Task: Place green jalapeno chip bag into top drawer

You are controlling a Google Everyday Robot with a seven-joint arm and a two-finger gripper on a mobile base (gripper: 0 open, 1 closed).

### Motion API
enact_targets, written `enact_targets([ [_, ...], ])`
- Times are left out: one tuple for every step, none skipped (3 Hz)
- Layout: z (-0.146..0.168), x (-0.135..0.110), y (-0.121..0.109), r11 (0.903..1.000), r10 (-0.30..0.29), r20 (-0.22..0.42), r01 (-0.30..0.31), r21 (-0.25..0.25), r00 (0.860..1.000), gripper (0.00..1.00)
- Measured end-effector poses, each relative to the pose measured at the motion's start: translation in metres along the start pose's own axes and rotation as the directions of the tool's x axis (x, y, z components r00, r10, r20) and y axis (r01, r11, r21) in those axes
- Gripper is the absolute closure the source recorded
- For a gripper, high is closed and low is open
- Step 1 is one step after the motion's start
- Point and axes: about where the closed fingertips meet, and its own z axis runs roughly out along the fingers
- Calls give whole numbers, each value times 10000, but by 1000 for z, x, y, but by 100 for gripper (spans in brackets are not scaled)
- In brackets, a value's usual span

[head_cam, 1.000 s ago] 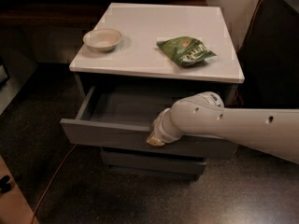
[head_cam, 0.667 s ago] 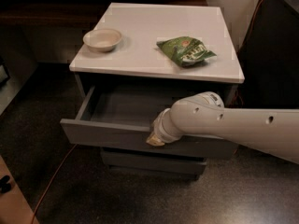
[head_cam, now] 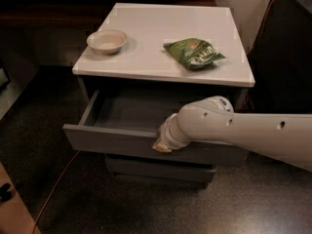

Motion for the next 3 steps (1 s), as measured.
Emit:
enact_targets([
  [0, 0, 0, 10000, 1, 0, -1, 0, 10000, 29],
  [-12, -5, 60, 9948, 921, 359, -903, -470, 9951, 60],
  [-14, -7, 59, 9948, 921, 359, -903, -470, 9951, 82],
])
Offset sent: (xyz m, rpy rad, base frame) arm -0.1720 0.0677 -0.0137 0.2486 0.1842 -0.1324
